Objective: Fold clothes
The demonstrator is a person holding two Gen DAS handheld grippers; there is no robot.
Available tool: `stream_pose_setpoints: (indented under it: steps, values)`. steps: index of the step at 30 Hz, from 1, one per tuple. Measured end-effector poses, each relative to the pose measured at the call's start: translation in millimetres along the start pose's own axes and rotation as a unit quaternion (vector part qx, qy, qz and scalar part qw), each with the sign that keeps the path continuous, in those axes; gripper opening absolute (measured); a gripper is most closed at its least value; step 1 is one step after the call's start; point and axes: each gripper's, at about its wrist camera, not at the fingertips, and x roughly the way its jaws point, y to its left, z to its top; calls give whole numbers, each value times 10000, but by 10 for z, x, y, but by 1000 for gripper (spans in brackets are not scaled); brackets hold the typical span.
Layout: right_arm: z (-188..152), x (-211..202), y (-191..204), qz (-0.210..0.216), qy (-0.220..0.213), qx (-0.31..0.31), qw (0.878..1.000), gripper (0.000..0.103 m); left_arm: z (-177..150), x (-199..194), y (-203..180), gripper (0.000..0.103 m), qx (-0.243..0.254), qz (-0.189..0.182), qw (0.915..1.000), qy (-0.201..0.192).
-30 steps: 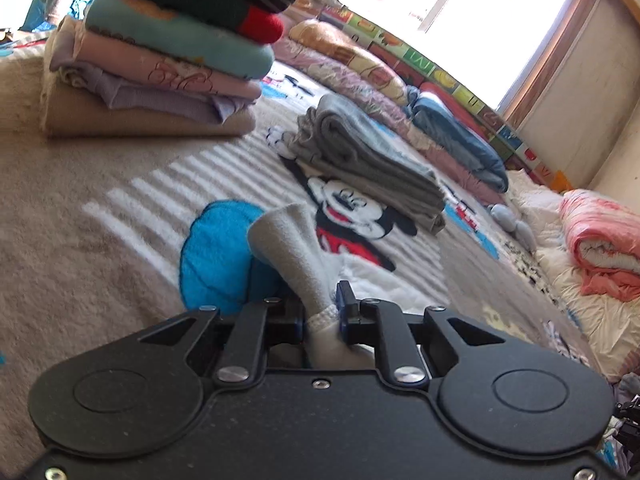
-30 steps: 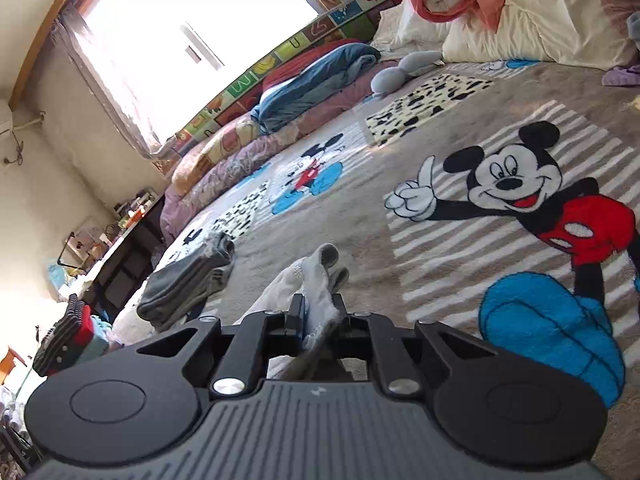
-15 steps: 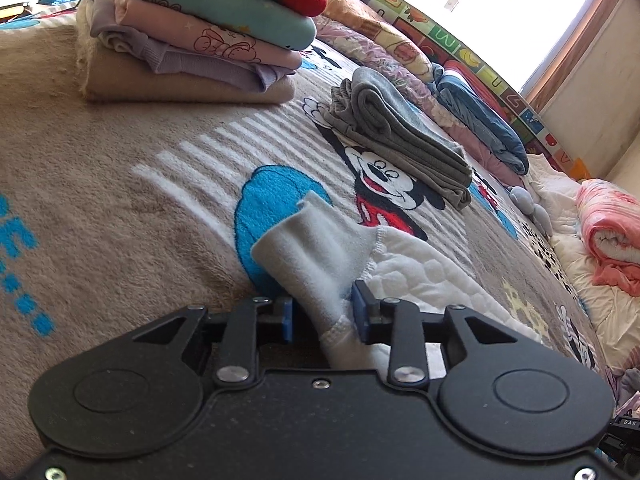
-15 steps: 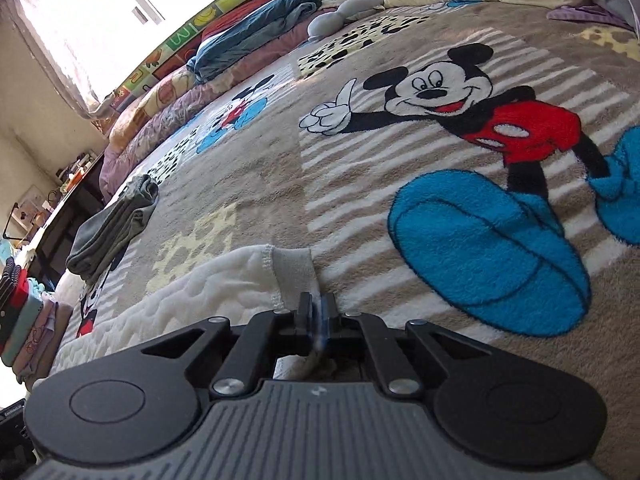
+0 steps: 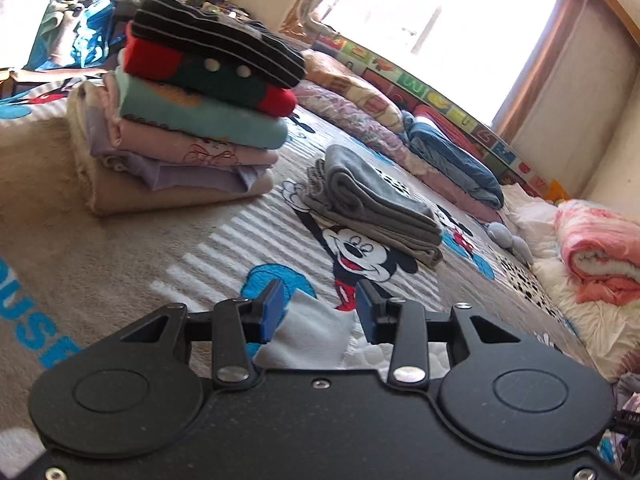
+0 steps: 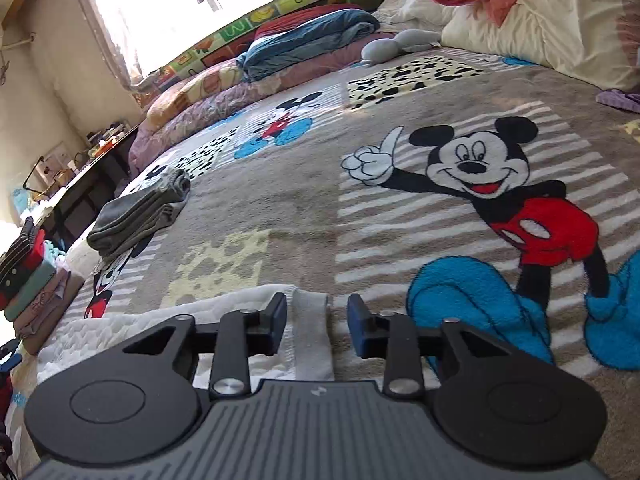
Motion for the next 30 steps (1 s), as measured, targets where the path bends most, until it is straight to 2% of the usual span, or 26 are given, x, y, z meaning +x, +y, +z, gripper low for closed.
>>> stream_pose_setpoints:
  steps: [2,6,9,15,18,22,24,25,27,30]
  values:
    - [4,53,141,53,100,-513,9986,41,64,-13,-53,37,208,-143,9997,-6]
    - [6,178,391,121,291,-1454,9889,43,67,263,-296,37,1067,-331,9930,390]
    - [26,245,504,100,365,-2080,9774,43,55,498,-415,37,1494,-310,9858,696]
    - [5,459,575,202,643,-2980,9522,48,56,873,-511,39,2041,-162,9743,942]
    - [9,573,563,346,823,-3121,9458,48,13,1010,-484,39,2153,-230,9697,1136]
    - [37,655,484,563,897,-2951,9496,50,-25,1061,-485,37,2314,-329,9652,1171]
    - [35,661,461,617,875,-2882,9516,43,-42,1049,-508,18,2425,-383,9630,1112]
    - [33,658,465,620,851,-2877,9519,39,-47,1029,-527,14,2475,-377,9622,1068]
    - [15,644,519,549,768,-2965,9504,21,-50,973,-567,11,2575,-355,9609,954]
    - [-27,567,661,308,572,-3232,9441,12,-25,821,-615,10,2622,-380,9619,682]
